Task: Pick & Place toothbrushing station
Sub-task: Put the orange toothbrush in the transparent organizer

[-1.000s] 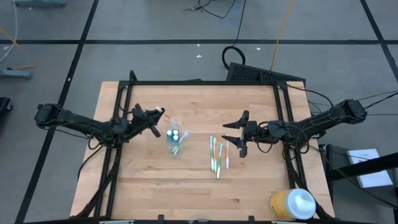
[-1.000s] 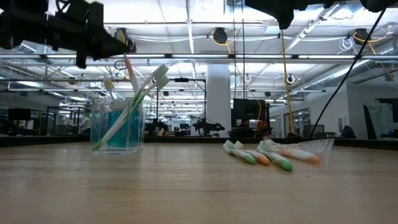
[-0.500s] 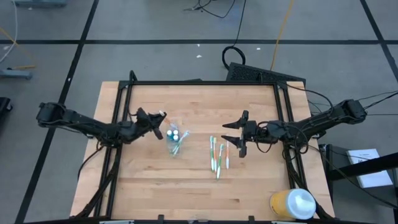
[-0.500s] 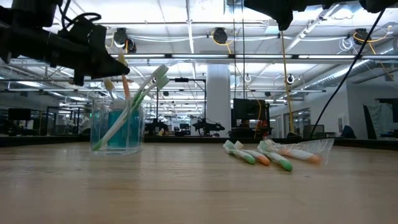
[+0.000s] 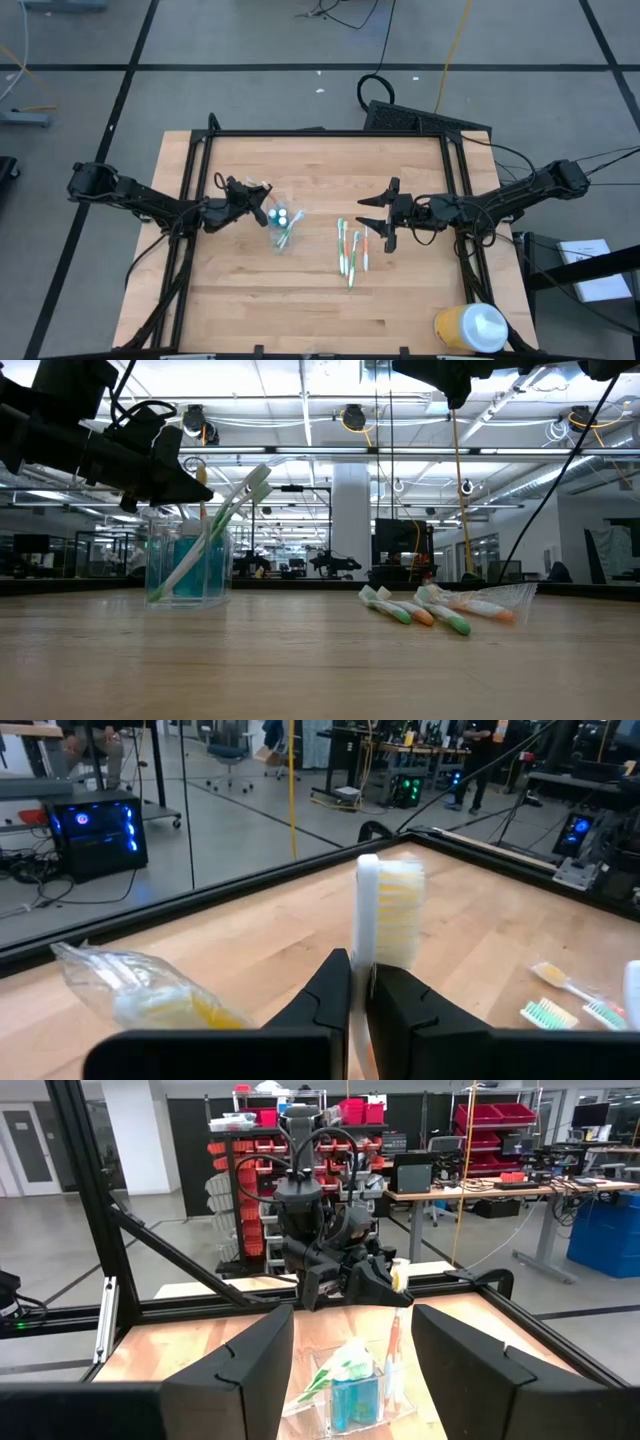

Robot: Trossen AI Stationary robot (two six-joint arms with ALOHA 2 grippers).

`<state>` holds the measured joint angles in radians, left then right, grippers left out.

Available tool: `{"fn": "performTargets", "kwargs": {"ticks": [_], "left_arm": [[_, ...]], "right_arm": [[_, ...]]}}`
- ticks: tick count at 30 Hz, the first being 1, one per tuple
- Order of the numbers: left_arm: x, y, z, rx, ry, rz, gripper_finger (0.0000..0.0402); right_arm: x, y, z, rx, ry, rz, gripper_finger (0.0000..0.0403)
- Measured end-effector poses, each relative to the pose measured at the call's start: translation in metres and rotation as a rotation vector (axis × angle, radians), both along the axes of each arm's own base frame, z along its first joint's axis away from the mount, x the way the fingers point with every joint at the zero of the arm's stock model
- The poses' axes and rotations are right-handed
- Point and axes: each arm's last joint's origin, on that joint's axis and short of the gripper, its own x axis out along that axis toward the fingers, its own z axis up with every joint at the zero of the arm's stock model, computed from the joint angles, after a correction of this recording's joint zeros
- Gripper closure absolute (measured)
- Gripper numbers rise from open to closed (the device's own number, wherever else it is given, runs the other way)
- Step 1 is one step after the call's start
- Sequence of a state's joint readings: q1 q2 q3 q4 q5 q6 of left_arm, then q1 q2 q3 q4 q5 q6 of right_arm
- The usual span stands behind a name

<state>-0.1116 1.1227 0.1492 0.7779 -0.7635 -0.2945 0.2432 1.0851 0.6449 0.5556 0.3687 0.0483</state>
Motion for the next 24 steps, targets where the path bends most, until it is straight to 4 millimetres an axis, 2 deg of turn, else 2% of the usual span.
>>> {"fn": "performTargets", "kwargs": {"ticks": [10,18,24], "left_arm": [[0.0004,-0.0001,-0.0019,-0.001,0.012,0.000,0.0376],[0.0000,-0.0001,-0.0033,-0.029,0.003,0.002,0.0304],[0.0001,-0.0001,-0.0020,-0.030,-0.010,0.002,0.0228]], "right_arm": [[0.0000,0.0000,0.0000,0.000,0.000,0.000,0.0204],[0.0000,0.0000,-0.0003,-0.001,0.003,0.000,0.0204],[0.0000,0.0000,-0.0007,-0.002,0.007,0.000,0.0203]]}}
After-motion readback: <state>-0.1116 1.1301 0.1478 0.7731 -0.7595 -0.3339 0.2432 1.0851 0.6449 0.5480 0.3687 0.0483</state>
